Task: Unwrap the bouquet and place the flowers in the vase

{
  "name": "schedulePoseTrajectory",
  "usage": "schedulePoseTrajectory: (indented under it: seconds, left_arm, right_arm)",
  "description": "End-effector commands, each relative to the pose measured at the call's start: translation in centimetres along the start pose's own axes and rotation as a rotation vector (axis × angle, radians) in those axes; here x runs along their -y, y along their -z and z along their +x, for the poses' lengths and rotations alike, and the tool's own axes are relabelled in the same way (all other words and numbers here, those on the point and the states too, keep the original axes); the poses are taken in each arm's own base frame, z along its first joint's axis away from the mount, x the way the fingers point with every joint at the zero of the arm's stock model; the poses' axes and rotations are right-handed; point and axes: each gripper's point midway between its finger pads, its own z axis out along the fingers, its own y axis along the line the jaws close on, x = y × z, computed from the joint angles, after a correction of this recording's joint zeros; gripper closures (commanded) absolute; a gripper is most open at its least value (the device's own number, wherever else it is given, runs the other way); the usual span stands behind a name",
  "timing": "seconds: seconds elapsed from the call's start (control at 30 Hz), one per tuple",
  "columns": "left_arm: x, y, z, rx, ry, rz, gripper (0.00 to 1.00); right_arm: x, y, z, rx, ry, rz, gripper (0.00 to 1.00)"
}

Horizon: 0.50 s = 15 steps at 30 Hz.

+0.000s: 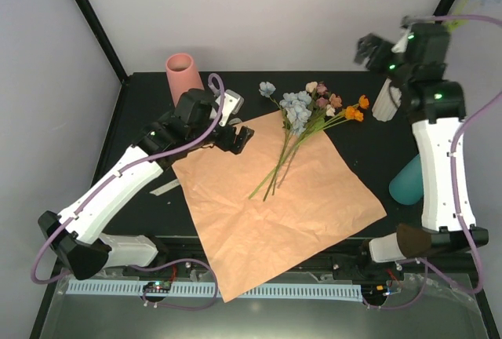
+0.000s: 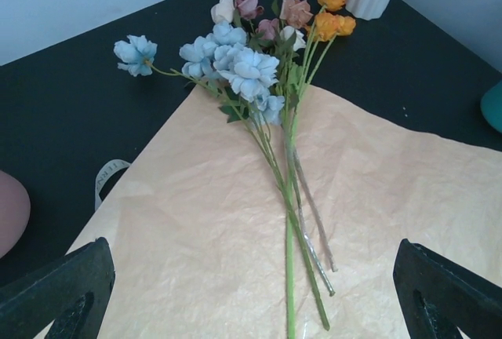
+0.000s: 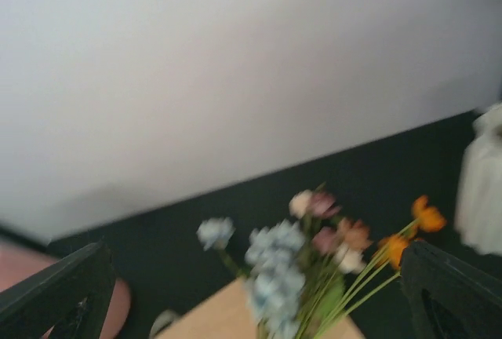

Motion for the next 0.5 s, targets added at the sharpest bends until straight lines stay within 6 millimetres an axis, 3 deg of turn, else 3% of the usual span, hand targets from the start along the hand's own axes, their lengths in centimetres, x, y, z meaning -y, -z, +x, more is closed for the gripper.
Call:
schedulePoseTrajectory:
  seconds: [0.0,0.13,0.23,0.33,0.47]
  left_arm:
    - [-1.0,0.9,-0.5,0.004,0.066,-0.031,0.01]
    - [-0.9,0.9,-0.7,0.013,0.15,-0.026,0.01]
    - [-0.4,1.0,-0.9,0.055,0.18,0.015,0.01]
    - [0.6,0.7,-0.3,0.061,0.2,0.079,0.01]
    - [1.7,-0.7,1.3,-0.034,0.217,0.145,0.01]
  right_arm:
    - [-4.1,-0.2,5.8,-0.086,0.06,-0.06,0.0]
    - [-6.2,-0.4,11.5,-0.23,0.21,-0.021,0.0]
    - [-5.7,-0.4,13.7,-0.275,0.248,0.01,0.0]
    - [-2.8,-0.3,14.7,-0.267,0.136,0.136,0.0]
    - [-2.9,-0.7,18.6,-0.384,0.241,0.043,0.0]
